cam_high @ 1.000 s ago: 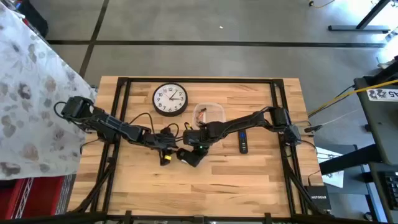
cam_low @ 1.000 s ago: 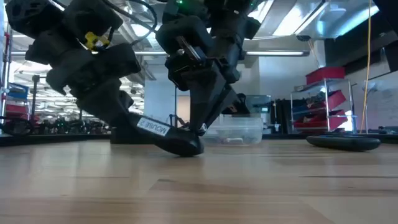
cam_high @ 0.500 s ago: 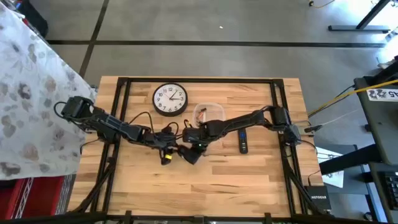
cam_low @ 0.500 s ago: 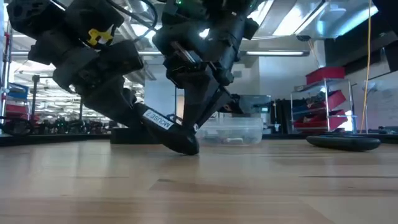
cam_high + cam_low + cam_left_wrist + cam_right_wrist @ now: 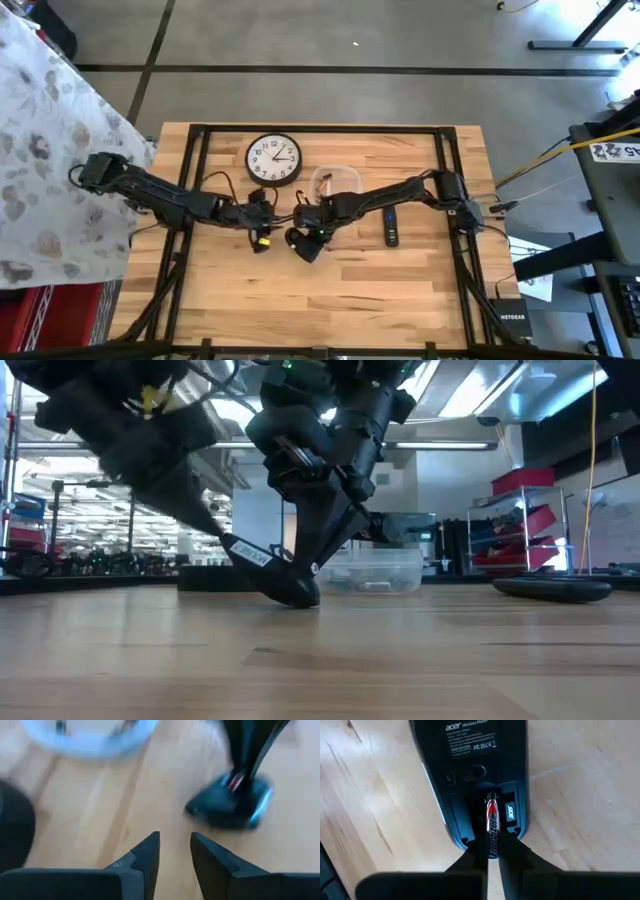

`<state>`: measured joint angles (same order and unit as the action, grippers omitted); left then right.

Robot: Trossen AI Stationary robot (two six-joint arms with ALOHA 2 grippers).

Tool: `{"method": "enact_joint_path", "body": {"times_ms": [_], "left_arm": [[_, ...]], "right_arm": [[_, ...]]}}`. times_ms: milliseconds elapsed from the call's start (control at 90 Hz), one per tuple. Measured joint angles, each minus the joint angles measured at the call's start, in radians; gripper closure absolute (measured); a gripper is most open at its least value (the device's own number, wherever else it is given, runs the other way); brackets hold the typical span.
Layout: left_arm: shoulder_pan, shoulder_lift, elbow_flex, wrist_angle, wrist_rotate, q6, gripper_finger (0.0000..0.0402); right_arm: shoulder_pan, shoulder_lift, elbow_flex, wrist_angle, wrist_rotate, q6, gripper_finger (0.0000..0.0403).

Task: Insert battery
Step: Insert the silver battery into the computer mouse

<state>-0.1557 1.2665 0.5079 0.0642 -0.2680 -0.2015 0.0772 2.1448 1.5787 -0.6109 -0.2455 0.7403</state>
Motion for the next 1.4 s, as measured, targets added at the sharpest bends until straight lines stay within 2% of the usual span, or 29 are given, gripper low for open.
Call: {"method": "enact_joint_path", "body": {"times_ms": [178,511,789,967,1400], "left_arm": [[0.071,0.073,0.002,0.068,0.146,-0.014,0.0306],[0.094,0.262,0.002,0.221,0.193,-0.008,0.0306],[0.091,0.272,-0.001,0.23,0.236,-0.008,0.0306],[0.09,0.272,0.0,0.256,0.245,-0.025,0.0306],[0.062,0.272,-0.001,0.311,0.225,-0.028,0.0306]], "right_arm": [[0.0,0.0,0.0,-0.015,0.0,-0.003,0.0402],[0.001,-0.001,0.0,-0.029,0.006,-0.003,0.0402],[-0.008,0.0,0.039,-0.107,0.029,-0.001,0.0402],[-0.013,0.0,0.042,-0.149,-0.004,0.0,0.0402],[-0.013,0.029,0.044,-0.129,-0.105,-0.033,0.0402]]}}
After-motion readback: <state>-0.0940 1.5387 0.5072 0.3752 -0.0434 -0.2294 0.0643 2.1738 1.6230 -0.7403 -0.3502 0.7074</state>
